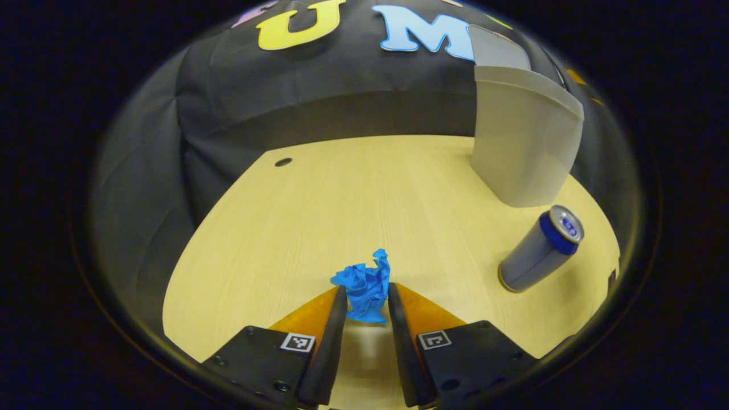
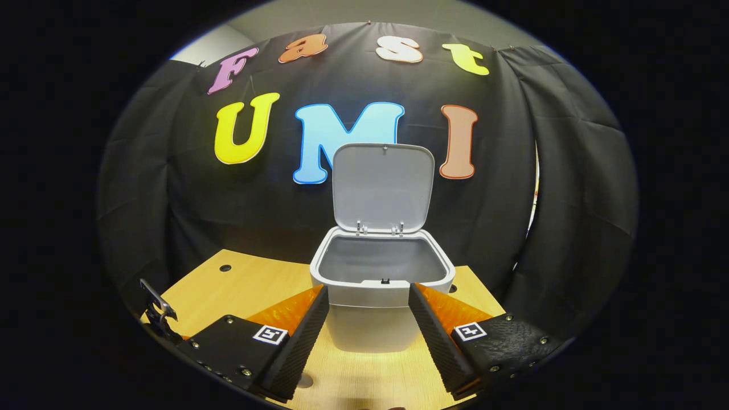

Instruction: Press the lid of the desktop garbage bin to open it, pick up the crumpled paper on the desktop and throw it into the bin, then pick up the pop can on the desktop and drop it into the bin, and finally close the garbage bin lid.

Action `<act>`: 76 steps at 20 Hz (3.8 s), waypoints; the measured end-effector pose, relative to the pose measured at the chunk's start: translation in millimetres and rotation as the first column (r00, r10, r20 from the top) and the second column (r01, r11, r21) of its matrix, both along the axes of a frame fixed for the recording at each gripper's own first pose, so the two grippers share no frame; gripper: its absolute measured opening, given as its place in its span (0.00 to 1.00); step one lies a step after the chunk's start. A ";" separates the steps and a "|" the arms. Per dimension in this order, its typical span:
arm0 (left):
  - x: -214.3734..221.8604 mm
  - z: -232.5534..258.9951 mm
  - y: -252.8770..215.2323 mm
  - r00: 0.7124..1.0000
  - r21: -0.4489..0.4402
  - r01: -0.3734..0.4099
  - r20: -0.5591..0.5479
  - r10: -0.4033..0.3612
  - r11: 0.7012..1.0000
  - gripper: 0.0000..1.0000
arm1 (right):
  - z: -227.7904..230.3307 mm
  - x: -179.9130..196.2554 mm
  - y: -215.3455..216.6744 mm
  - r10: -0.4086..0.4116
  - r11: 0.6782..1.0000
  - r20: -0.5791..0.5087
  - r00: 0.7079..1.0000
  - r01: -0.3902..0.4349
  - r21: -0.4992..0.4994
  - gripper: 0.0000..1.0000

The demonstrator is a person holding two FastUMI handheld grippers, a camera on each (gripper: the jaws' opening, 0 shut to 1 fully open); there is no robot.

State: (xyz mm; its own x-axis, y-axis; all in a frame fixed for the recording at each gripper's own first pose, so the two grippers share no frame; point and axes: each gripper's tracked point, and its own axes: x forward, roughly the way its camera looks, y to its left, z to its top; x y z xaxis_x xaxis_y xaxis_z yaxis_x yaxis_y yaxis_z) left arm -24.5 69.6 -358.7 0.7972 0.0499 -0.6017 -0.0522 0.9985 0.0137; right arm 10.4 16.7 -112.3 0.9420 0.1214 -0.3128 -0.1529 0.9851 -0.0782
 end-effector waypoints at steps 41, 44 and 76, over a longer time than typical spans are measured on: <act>185.7 300.5 -255.2 0.770 -0.005 0.445 0.513 -0.379 0.896 0.48 | -18.6 -43.5 -124.2 -0.335 0.941 -0.020 0.942 0.336 0.046 0.91; 191.4 305.4 -271.1 0.756 0.012 0.461 0.518 -0.400 0.887 0.48 | -21.5 -50.3 -129.9 -0.351 0.935 -0.026 0.936 0.352 0.045 0.91; 155.4 302.8 -72.7 0.849 0.000 0.111 0.520 -0.095 0.994 0.94 | -78.1 -46.2 44.8 0.114 0.990 -0.167 0.979 -0.097 0.104 0.91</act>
